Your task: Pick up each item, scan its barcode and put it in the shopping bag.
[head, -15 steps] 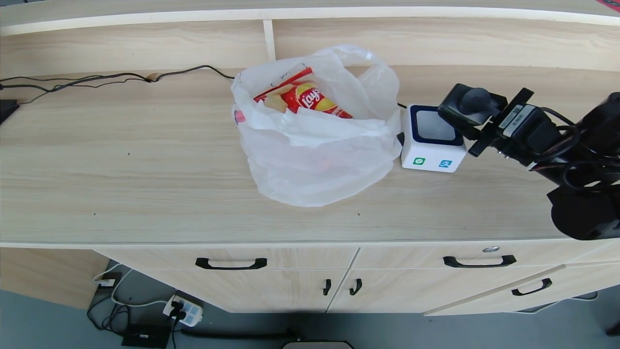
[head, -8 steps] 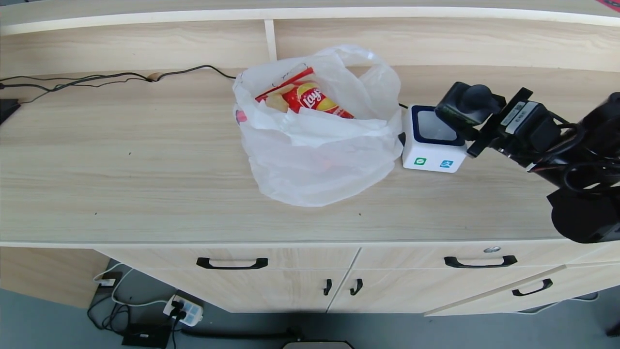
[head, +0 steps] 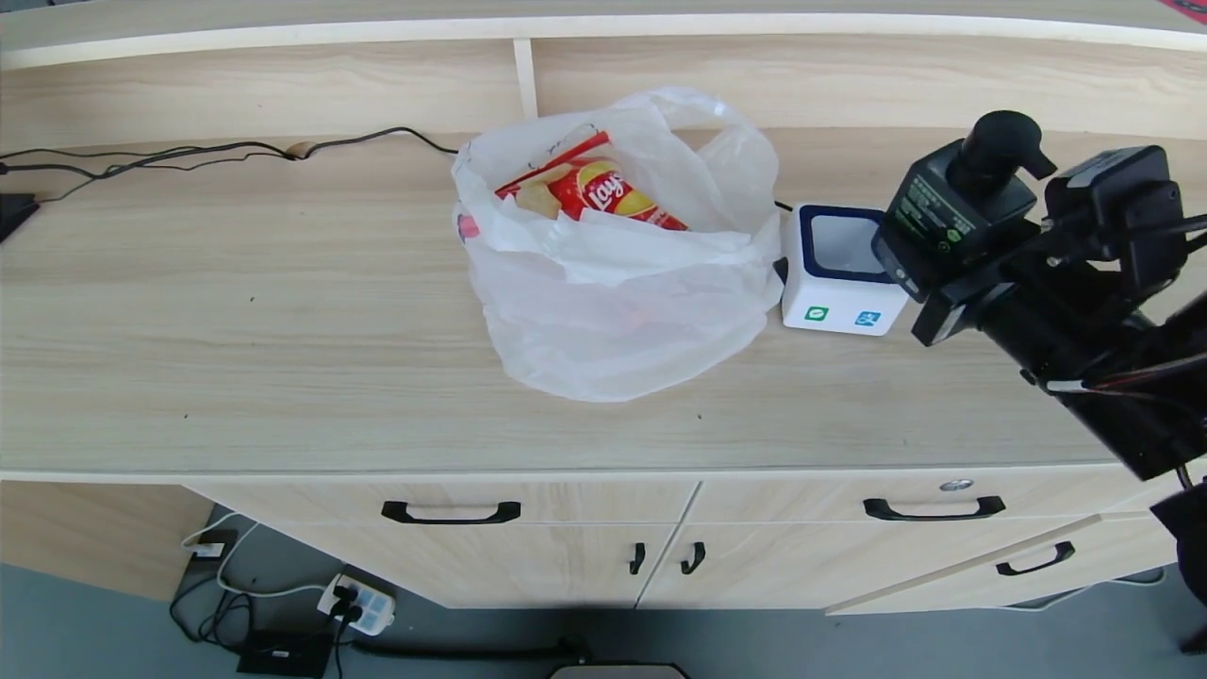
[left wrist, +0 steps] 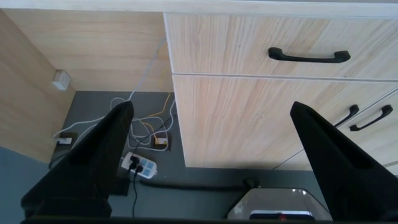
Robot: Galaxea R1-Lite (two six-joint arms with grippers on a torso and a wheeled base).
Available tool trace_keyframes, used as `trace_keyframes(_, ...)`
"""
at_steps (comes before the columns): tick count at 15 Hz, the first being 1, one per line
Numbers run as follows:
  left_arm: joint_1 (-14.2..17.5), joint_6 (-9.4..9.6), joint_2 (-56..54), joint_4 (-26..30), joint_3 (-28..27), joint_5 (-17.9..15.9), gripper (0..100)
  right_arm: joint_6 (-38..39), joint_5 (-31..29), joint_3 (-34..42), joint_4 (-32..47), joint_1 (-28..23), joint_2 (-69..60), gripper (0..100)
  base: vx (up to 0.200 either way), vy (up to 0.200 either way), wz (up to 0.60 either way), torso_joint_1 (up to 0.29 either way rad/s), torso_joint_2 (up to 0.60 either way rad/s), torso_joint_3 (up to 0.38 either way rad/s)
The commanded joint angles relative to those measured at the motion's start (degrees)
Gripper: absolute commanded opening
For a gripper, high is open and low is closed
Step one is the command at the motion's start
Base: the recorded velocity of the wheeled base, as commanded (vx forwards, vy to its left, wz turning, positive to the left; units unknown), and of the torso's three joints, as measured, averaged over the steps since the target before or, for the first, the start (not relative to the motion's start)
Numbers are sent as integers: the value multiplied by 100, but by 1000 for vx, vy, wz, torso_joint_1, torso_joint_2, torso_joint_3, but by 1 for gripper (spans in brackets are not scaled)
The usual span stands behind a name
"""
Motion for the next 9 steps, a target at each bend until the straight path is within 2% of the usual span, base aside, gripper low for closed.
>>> trace_keyframes(1, 1, -49, 9, -1, 0, 9, 100, 656, -954, -528, 358, 1346, -618, 0, 0, 0, 0, 0, 0, 0)
trace_keyframes(2, 1, -49, 9, -1, 0, 9, 100, 753, -1025, -801, 367, 1548, -469, 0, 0, 0, 0, 0, 0, 0)
trace_keyframes(4, 1, -49, 9, -1, 0, 9, 100, 964, -1095, -1926, 420, 1575, -73, 0, 0, 0, 0, 0, 0, 0)
trace_keyframes(5, 1, -49, 9, -1, 0, 9, 100, 1061, -1121, -2242, 429, 1575, 58, 0, 0, 0, 0, 0, 0, 0)
trace_keyframes(8, 1, -49, 9, -1, 0, 9, 100, 1527, -1148, -2523, 930, 1636, 85, 0, 0, 0, 0, 0, 0, 0)
trace_keyframes(9, 1, -40, 9, -1, 0, 0, 100, 1861, -1148, -2637, 1457, 1610, 15, 0, 0, 0, 0, 0, 0, 0)
